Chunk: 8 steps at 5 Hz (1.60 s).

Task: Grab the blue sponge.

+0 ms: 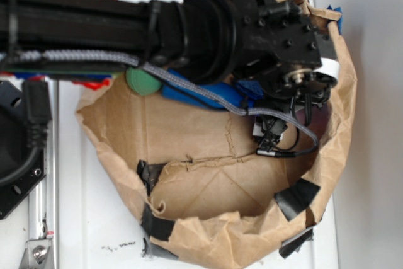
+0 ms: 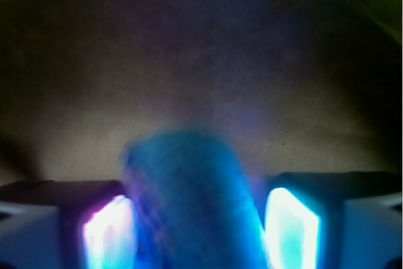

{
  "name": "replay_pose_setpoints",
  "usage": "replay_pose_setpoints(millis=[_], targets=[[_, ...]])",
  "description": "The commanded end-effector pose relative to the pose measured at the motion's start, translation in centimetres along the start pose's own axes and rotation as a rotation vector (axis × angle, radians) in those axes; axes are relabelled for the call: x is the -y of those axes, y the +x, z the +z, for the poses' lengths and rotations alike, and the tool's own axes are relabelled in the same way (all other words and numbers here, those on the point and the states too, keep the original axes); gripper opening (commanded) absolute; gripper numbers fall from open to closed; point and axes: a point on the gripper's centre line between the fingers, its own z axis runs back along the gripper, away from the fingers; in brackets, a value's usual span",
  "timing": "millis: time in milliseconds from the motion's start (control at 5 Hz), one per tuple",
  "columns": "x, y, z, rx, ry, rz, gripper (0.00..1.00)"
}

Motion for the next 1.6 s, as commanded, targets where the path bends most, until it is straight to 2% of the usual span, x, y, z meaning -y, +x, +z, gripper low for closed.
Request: replay_pose_setpoints(millis=[0, 200, 400, 600, 800, 1000, 1200, 1400], targets=[[-0.2, 1.2, 1.8, 0.054, 0.013, -0.024, 0.00], [-0.4, 1.2, 1.9, 0.060, 0.009, -0.030, 0.00], [-0.2, 1.2, 3.5, 0.051, -0.039, -0.110, 0.00], [0.1, 0.5, 5.6, 0.021, -0.131, -0.250, 0.00], [0.2, -1.1, 7.9, -0.037, -0.185, -0.221, 0.00], [1.2, -2.5, 9.8, -0.074, -0.206, -0.193, 0.00], [1.6, -4.3, 11.7, -0.076, -0.215, -0.124, 0.00], [2.4, -5.4, 13.4, -0.035, -0.161, -0.108, 0.00]])
